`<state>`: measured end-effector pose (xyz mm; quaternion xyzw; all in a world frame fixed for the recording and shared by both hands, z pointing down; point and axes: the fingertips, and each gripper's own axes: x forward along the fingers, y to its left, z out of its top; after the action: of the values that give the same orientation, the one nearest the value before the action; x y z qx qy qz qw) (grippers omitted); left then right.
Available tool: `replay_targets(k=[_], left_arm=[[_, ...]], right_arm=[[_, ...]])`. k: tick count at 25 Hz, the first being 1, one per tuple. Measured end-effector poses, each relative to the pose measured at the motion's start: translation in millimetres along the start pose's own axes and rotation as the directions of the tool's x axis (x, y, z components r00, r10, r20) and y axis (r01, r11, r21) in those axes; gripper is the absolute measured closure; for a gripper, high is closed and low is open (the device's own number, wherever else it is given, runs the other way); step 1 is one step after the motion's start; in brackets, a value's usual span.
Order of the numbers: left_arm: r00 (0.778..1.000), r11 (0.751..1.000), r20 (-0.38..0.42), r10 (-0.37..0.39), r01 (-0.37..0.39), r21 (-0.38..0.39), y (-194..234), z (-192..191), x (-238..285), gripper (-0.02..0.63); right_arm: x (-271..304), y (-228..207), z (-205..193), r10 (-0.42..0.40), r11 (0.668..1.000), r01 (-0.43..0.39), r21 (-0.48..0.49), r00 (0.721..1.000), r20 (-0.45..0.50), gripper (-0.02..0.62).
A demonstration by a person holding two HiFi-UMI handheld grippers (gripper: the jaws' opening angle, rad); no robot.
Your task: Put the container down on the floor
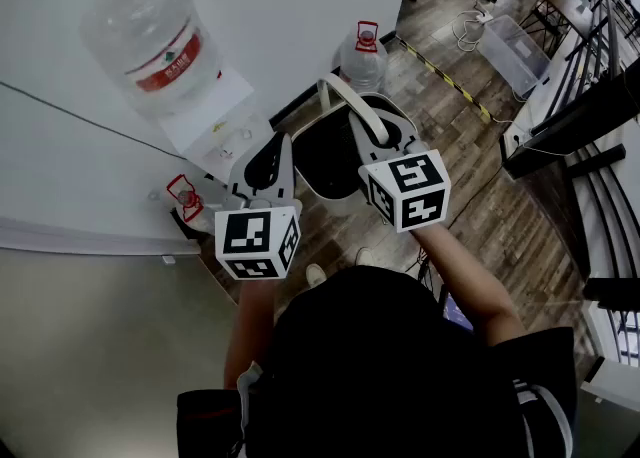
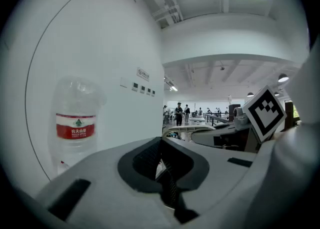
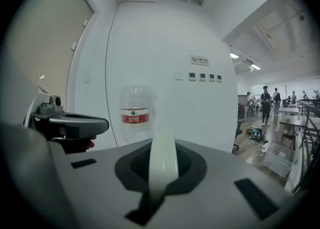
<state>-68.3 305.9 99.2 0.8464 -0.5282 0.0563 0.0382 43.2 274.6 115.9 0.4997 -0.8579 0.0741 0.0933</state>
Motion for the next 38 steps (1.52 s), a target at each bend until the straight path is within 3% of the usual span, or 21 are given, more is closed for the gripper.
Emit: replay_targets(k=[14, 38], left_arm=[[1.0, 1.0, -0.012, 0.015, -0.015, -0.024, -11.1, -5.1, -4.5, 0.592], [0.984, 0.982, -0.062, 0.164, -0.169, -0.08, -59.2, -31.8, 22.6, 0.592]], right_arm=[[-13.0, -4.5, -6.9, 0.026, 0.999, -0.026, 0.039, 1.0, 0.002, 0.568], [-25.3, -75.8, -41.4, 0.112, 0.993, -0.11, 0.033, 0.992, -0.051, 0.568]])
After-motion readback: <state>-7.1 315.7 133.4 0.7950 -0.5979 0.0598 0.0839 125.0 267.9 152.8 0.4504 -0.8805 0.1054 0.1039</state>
